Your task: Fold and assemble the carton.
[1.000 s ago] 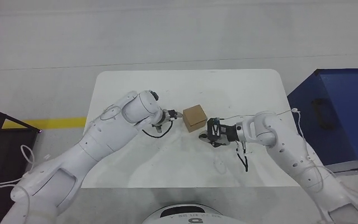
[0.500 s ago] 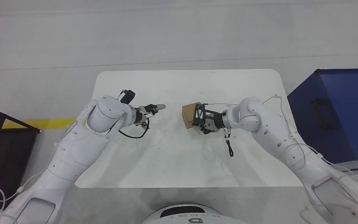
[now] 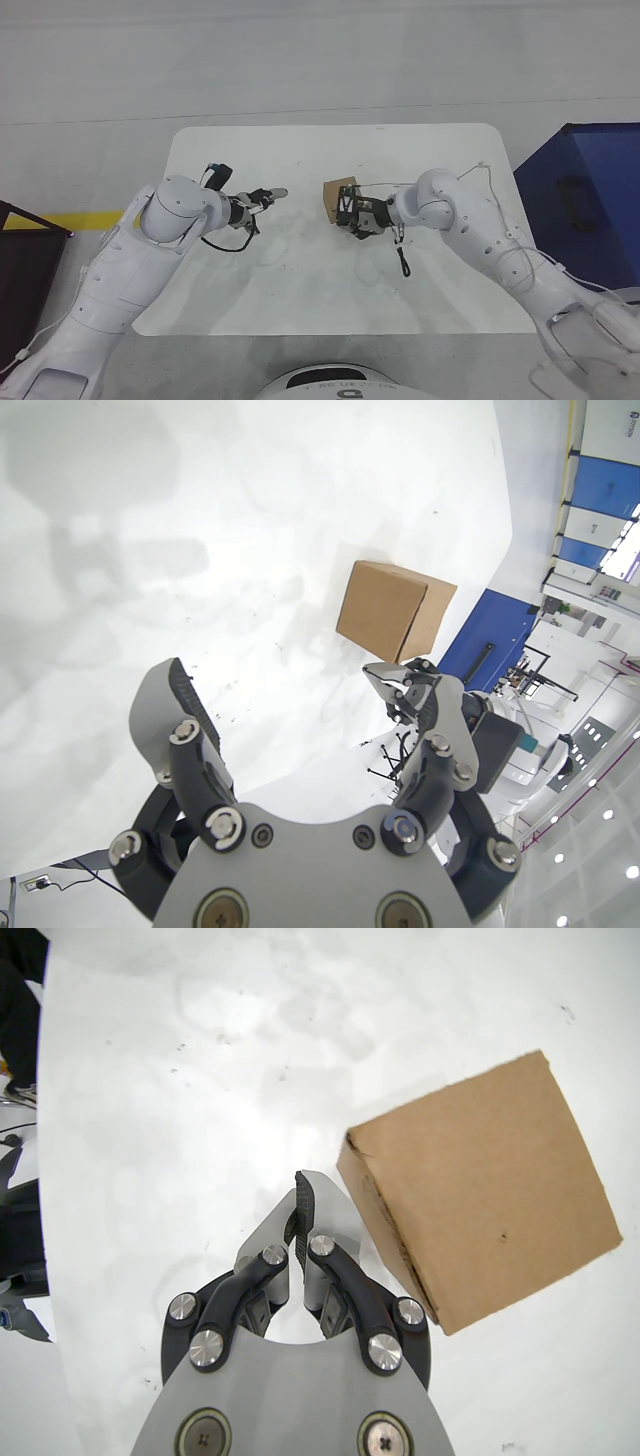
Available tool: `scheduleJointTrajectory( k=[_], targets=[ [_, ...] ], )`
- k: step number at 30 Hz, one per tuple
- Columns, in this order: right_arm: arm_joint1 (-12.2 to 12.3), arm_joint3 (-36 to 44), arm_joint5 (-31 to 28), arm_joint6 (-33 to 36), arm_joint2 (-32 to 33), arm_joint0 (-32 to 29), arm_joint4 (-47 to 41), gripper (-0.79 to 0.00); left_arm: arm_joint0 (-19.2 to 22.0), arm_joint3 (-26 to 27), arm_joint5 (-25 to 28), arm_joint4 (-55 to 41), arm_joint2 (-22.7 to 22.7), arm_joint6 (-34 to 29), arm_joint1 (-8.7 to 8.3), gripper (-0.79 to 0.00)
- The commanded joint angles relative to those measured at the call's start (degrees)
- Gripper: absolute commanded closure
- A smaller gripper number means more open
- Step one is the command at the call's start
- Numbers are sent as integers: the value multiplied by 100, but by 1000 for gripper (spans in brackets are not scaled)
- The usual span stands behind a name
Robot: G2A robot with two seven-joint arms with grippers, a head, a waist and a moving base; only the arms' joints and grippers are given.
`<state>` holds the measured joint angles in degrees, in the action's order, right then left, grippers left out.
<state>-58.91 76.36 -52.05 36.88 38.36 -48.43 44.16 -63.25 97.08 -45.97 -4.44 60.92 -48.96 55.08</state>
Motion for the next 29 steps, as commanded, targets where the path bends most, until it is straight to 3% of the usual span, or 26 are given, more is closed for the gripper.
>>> scheduleJointTrajectory(
  k=[1,6,7,8,9,11,12,16,20,25,29],
  targets=[
    [115,77,-418,-156,226,-125,55,0,16,-10,-14,-57,3,-35,1,-785],
    [618,752,-595,-722,1268,-784,257,0,179,58,-188,-106,-55,-57,19,-785],
    [748,884,-595,-849,1569,-951,246,-166,179,58,-188,-106,-55,-57,19,-785],
    [881,1007,-595,-979,1905,-1131,190,-557,179,58,-188,-106,-55,-57,19,-785],
    [1015,1154,-595,-1083,2239,-1339,106,-785,179,58,-188,-106,-55,-57,19,-785],
    [1104,1270,-595,-1124,2449,-1495,34,-785,179,58,-188,-106,-55,-57,19,-785],
    [1091,1261,-595,-1121,2388,-1486,50,-55,179,58,-189,-106,-55,-57,19,-784],
    [1104,1271,-595,-1125,2480,-1499,33,-338,179,58,-188,-106,-54,-57,19,-785],
    [1104,1270,-595,-1124,2446,-1494,34,-555,179,58,-188,-106,-54,-57,19,-785],
    [1104,1270,-595,-1124,2449,-1495,34,-736,179,58,-188,-106,-55,-57,19,-785],
    [1104,1270,-595,-1124,2449,-1495,34,-784,179,58,-188,-106,-55,-57,19,-784]
  ],
)
